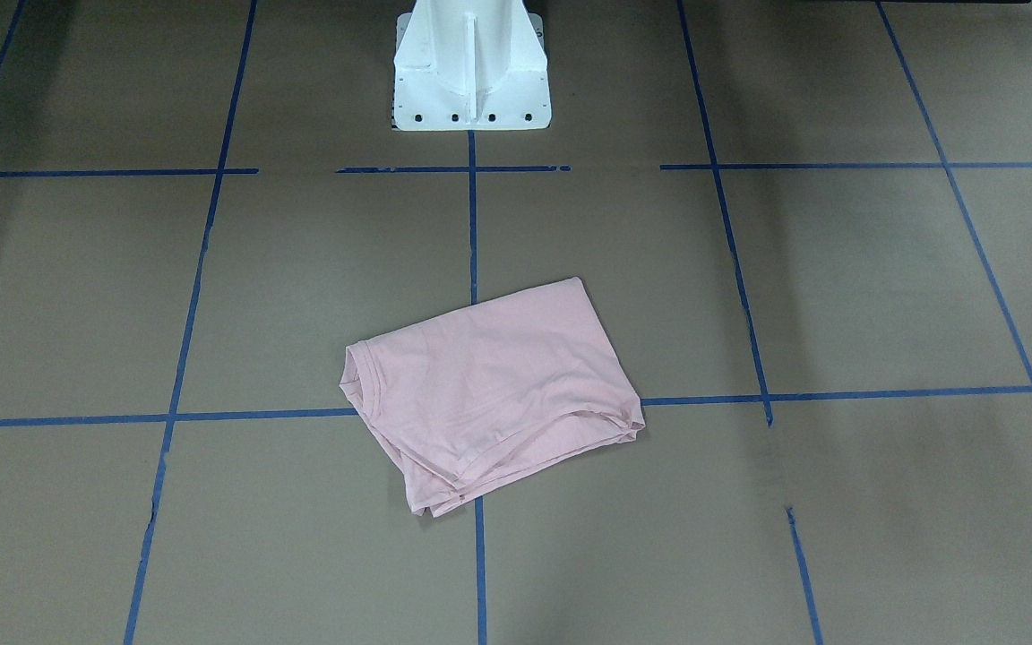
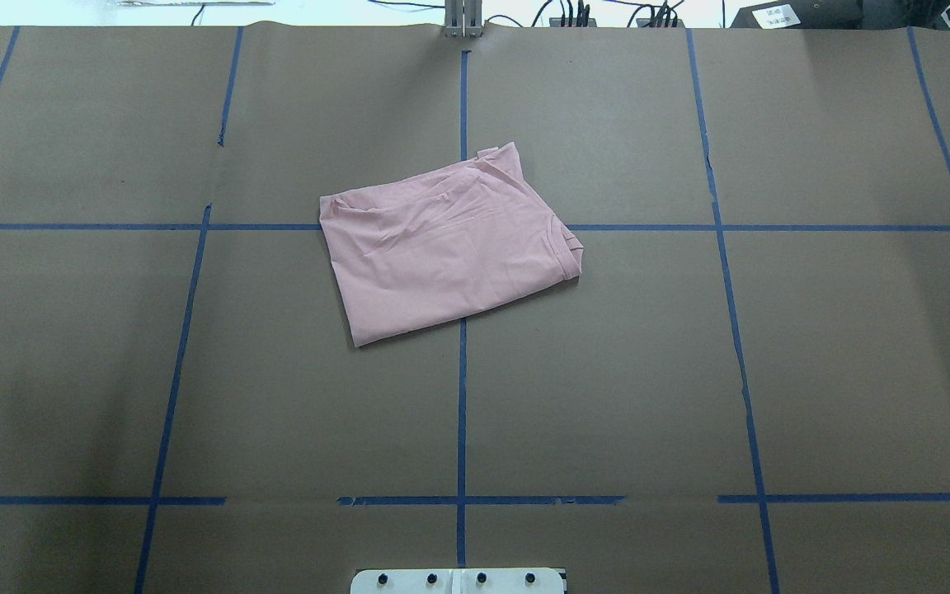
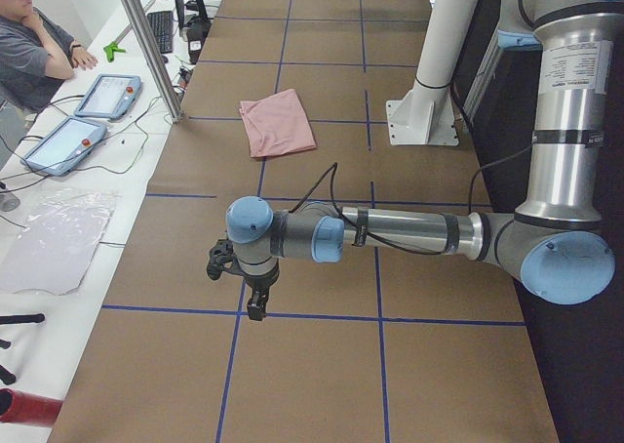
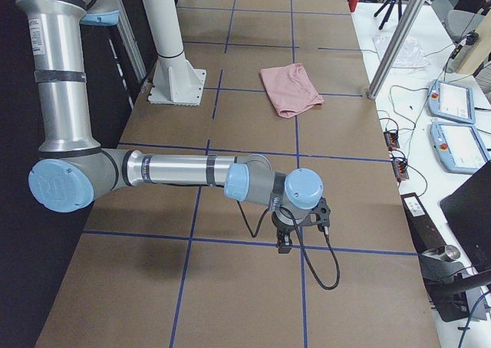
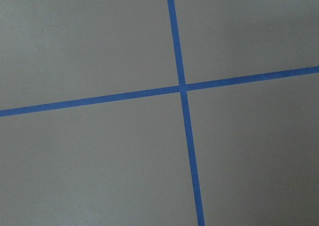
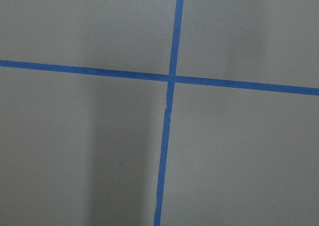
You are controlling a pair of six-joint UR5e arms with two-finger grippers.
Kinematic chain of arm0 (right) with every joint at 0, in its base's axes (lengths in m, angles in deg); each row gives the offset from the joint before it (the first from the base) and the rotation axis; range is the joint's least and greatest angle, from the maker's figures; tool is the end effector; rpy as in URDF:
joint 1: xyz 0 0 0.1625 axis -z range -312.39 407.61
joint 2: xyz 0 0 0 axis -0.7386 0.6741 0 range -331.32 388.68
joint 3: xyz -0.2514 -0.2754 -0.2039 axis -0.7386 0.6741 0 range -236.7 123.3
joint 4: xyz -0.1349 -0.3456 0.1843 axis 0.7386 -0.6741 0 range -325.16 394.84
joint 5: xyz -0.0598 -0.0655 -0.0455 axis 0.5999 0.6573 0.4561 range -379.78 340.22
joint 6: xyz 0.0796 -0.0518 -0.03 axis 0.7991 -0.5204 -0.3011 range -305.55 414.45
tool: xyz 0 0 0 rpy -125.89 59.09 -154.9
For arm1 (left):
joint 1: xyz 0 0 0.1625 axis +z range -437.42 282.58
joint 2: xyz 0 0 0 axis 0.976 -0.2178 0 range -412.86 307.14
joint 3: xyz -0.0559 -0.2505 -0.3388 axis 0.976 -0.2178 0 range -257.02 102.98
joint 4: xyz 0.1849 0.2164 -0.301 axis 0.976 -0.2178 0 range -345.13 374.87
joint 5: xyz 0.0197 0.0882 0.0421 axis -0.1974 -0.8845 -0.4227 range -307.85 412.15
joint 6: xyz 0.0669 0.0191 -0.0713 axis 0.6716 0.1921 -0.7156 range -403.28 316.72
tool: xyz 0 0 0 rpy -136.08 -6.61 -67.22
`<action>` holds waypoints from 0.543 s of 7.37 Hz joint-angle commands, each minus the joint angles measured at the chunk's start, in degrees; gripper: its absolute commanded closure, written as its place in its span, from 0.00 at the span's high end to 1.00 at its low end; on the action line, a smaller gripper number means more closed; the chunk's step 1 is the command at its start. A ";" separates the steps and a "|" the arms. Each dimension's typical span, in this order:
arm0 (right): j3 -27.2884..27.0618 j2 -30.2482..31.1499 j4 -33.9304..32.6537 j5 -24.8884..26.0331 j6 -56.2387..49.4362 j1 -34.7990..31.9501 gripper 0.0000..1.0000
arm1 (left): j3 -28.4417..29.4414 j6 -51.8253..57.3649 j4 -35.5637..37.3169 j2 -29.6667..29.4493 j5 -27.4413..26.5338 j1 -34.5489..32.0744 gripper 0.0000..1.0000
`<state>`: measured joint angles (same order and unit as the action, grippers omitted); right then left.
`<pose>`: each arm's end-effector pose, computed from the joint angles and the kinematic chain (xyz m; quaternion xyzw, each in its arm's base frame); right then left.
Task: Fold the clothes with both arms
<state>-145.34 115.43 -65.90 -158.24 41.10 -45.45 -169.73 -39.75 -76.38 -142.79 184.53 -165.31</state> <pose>0.0856 -0.5005 0.6545 -0.0113 -0.4151 -0.0500 0.9083 -0.0479 -0.4979 0.6361 0.0362 0.3609 0.0581 0.9301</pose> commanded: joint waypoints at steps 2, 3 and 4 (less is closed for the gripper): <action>0.04 0.17 1.67 0.38 1.47 -0.11 1.00 | -0.09 -0.19 0.01 -0.07 -0.02 0.00 1.00; 0.39 0.78 6.21 0.56 5.75 -0.19 1.00 | -0.09 -0.36 0.01 -0.07 -0.02 0.00 1.00; 0.66 1.31 9.12 0.73 8.58 -0.11 1.00 | -0.09 -0.45 0.01 0.02 0.07 0.00 1.00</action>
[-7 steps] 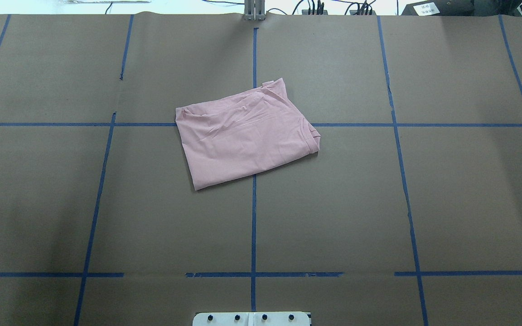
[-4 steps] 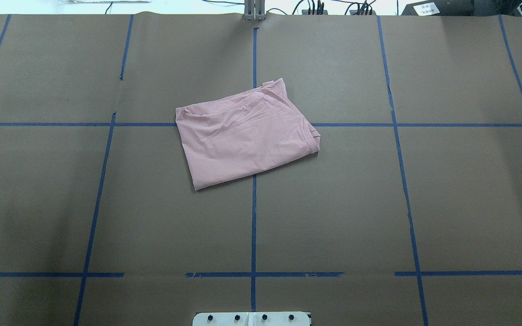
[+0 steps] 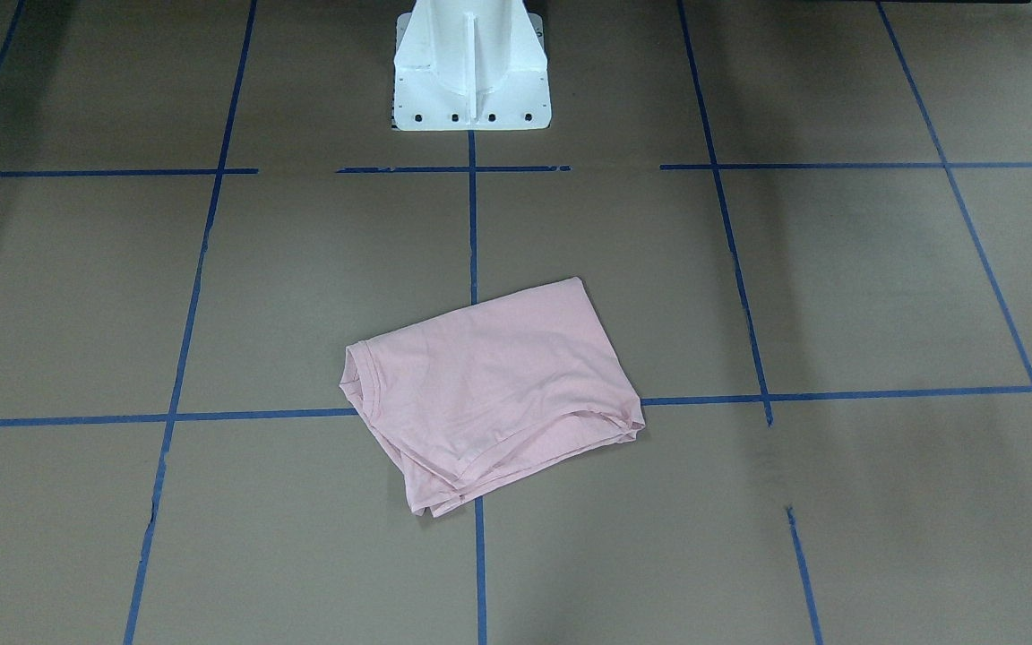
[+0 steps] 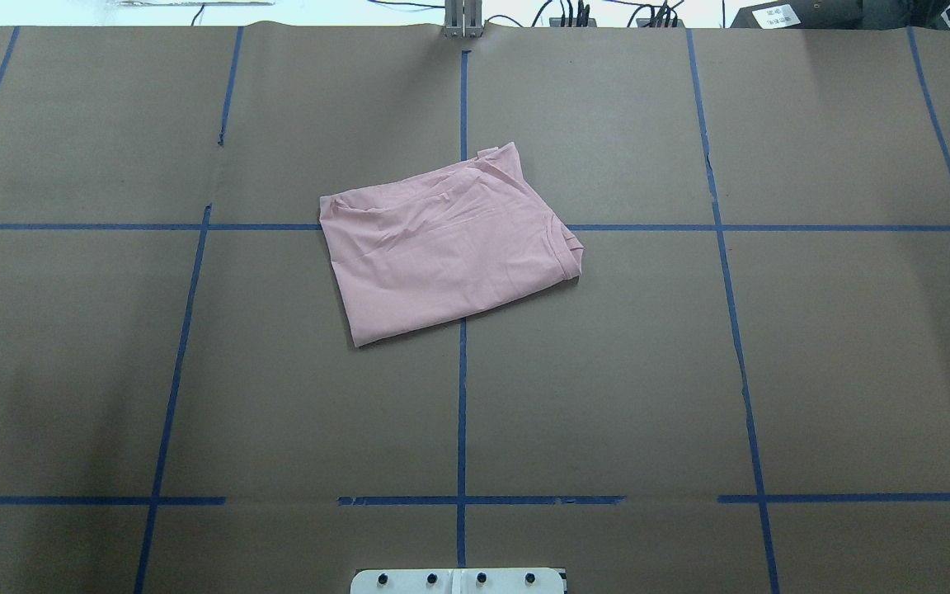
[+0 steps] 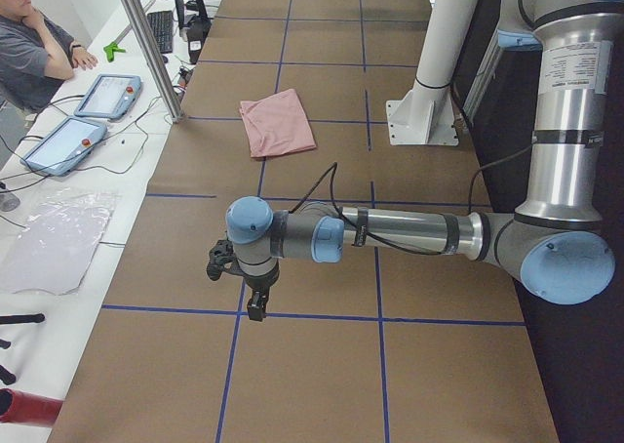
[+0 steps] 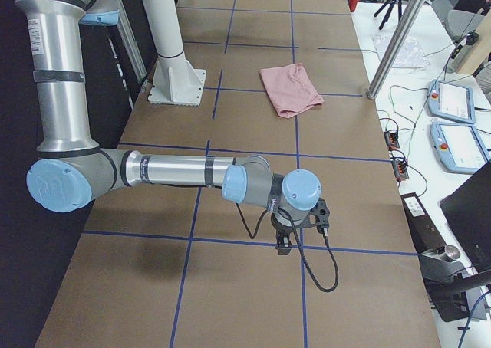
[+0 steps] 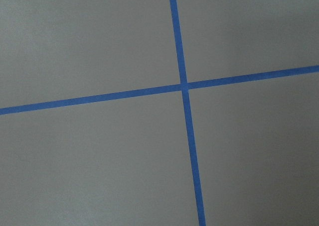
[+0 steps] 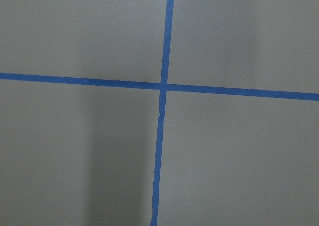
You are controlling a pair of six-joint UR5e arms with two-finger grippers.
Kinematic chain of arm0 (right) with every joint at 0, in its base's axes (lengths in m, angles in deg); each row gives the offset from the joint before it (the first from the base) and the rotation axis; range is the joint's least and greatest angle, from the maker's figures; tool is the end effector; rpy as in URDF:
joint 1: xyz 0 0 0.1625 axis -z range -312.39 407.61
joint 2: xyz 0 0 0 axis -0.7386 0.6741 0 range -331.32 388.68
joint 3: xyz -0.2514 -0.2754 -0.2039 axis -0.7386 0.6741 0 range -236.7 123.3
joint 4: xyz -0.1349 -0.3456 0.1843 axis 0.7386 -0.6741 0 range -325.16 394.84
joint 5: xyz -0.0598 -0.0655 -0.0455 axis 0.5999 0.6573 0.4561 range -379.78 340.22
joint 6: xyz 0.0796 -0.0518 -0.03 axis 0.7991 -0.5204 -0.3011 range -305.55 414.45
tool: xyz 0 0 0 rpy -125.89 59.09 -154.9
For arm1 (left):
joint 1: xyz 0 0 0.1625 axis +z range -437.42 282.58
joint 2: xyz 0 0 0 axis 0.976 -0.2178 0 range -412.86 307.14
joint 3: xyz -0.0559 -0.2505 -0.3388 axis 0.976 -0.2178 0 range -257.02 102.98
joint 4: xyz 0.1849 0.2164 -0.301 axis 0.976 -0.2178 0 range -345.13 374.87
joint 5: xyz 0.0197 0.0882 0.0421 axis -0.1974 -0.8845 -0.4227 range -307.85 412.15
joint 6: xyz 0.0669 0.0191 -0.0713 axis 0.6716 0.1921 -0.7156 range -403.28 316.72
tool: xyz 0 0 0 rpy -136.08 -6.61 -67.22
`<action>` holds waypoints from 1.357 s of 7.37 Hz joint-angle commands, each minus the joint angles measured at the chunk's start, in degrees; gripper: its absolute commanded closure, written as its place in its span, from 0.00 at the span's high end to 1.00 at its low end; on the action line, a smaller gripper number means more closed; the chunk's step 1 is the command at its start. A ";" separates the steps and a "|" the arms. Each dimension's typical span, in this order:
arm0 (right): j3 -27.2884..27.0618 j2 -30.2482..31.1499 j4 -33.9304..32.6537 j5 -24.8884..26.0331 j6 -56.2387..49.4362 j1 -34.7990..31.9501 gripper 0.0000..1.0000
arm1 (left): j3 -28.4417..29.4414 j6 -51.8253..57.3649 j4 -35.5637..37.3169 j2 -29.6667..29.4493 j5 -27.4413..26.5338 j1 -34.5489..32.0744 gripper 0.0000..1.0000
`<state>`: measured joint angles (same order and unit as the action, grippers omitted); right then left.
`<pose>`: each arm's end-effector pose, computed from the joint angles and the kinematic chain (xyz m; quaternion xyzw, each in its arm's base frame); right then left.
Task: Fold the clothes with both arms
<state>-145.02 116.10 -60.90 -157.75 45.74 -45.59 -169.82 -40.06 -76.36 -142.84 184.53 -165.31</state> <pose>0.0874 -0.5008 0.6558 0.0037 -0.4080 -0.0267 0.9126 -0.0479 -0.4983 0.6349 0.0362 0.3609 0.0559 0.9302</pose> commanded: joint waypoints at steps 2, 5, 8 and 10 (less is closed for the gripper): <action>0.34 0.81 4.42 0.16 4.05 0.04 1.00 | 0.08 -0.23 -0.09 0.07 0.07 0.00 1.00; 0.26 0.81 4.42 0.16 4.14 0.04 1.00 | -0.01 -0.41 -0.09 -0.02 0.42 0.09 1.00; 0.34 0.81 4.42 0.16 4.23 0.04 1.00 | 0.08 -3.72 -0.09 0.07 0.69 0.09 1.00; 0.34 0.90 4.42 0.16 4.23 0.04 1.00 | -0.10 -5.59 -0.18 -0.02 0.69 0.09 1.00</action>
